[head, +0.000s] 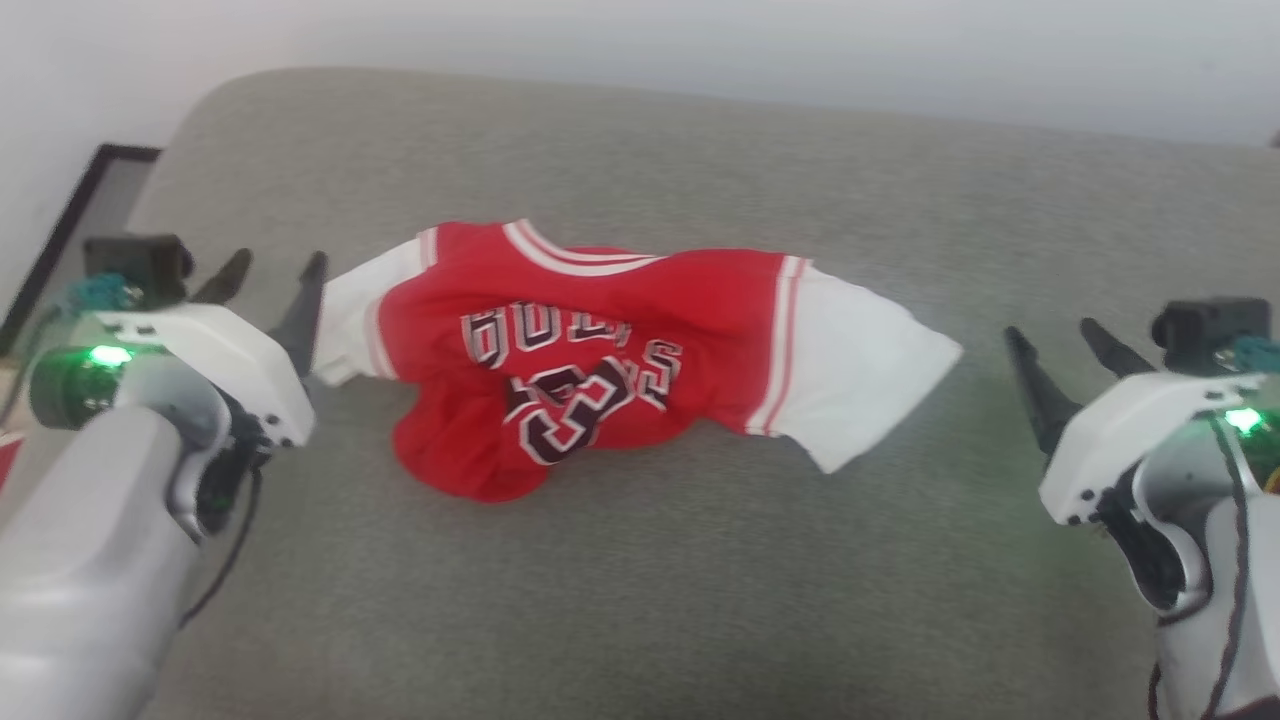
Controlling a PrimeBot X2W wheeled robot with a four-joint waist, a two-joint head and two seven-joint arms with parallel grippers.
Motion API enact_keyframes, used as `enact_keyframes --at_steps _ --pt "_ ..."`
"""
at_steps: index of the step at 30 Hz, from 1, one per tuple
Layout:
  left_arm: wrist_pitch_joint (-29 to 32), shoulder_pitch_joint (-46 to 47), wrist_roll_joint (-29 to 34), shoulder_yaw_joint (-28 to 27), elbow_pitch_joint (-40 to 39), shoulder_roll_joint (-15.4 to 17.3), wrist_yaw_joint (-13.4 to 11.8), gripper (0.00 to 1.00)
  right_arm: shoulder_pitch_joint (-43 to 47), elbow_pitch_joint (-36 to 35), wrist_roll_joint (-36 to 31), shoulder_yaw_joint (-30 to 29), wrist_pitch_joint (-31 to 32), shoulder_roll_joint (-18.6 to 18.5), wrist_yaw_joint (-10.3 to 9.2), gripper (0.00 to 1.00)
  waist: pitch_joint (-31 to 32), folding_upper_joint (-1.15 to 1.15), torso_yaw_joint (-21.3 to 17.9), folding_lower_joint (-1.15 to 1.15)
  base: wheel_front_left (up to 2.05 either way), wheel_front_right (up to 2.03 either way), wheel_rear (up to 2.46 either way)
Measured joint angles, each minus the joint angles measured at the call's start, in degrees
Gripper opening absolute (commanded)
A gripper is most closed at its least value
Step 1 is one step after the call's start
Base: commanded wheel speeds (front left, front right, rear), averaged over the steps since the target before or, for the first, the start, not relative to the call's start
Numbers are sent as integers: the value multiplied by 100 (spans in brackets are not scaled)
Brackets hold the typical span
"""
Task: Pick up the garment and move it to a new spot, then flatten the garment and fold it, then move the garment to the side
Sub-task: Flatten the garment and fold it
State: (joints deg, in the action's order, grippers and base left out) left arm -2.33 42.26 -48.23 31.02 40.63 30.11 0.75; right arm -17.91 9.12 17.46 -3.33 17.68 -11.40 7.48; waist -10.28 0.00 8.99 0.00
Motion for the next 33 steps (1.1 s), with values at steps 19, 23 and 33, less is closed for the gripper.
enact_keyframes --at_steps 19,23,33 --pt "-1248 -1276 497 -319 -1788 -482 -495 100 -980 1597 -595 -153 1964 -169 1 100 -331 0 1319 0 0 0 0" --pt "-1250 -1566 546 -702 -2019 -678 -503 100 -1165 1830 -843 -355 2172 -55 1 100 -415 0 1435 0 0 0 0" --pt "-1265 -1975 910 -1279 -2132 -916 -318 100 -1337 1958 -990 -453 2207 38 1 0 -362 0 1440 0 0 0 0"
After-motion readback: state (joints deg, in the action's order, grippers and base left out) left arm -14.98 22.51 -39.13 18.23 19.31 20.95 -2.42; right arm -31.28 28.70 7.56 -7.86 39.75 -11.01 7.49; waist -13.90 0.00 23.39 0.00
